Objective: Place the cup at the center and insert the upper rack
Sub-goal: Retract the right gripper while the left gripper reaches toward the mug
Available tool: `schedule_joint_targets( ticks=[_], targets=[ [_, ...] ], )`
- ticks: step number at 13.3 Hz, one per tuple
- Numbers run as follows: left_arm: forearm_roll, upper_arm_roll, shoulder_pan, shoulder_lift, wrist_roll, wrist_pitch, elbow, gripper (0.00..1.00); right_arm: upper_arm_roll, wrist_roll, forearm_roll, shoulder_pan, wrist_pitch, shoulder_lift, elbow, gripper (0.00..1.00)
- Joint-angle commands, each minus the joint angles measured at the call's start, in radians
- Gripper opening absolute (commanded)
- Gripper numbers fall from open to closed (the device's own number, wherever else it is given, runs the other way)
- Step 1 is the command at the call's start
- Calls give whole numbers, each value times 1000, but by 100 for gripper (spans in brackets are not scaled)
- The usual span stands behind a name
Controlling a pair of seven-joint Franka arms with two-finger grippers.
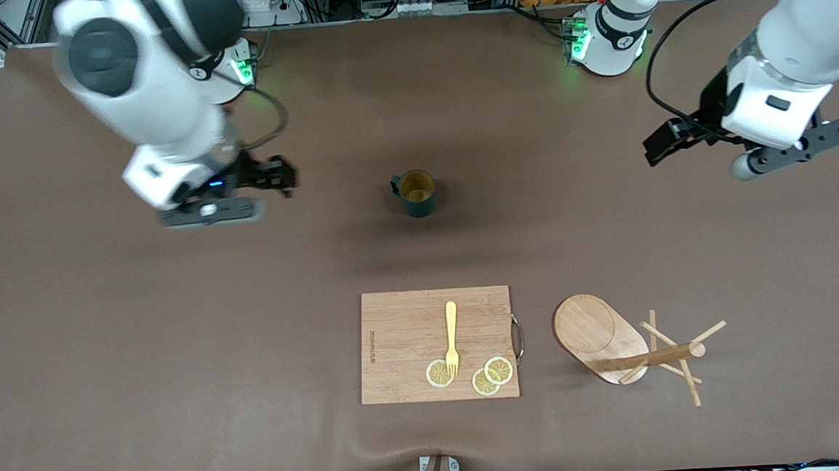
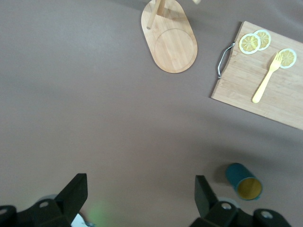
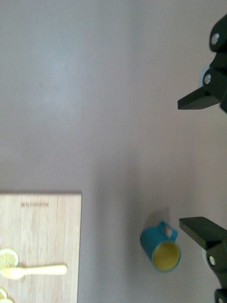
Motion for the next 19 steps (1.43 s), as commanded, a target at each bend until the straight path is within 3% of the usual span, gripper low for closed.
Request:
schedule_joint_targets(
  ticks=[1,8,12,16,19],
  targets=[
    [-14,3,-61,37,-134,3,48,100,26,-163,-6,-148,-46,-37,-8,100],
    [4,3,-294,162,-537,48,108,100,25,-398,-7,-434,-36,-29,3,100],
    [98,0,-434,251,-798,105,131,100,25,-403,-47,-465,55,-28,1,100],
    [175,1,-554,348,-1019,138,174,100,25,-403,-58,-479,55,-24,-7,100],
    [303,1,-667,435,-1223,171,187,100,25,-403,-59,-494,55,-24,-8,100]
  ],
)
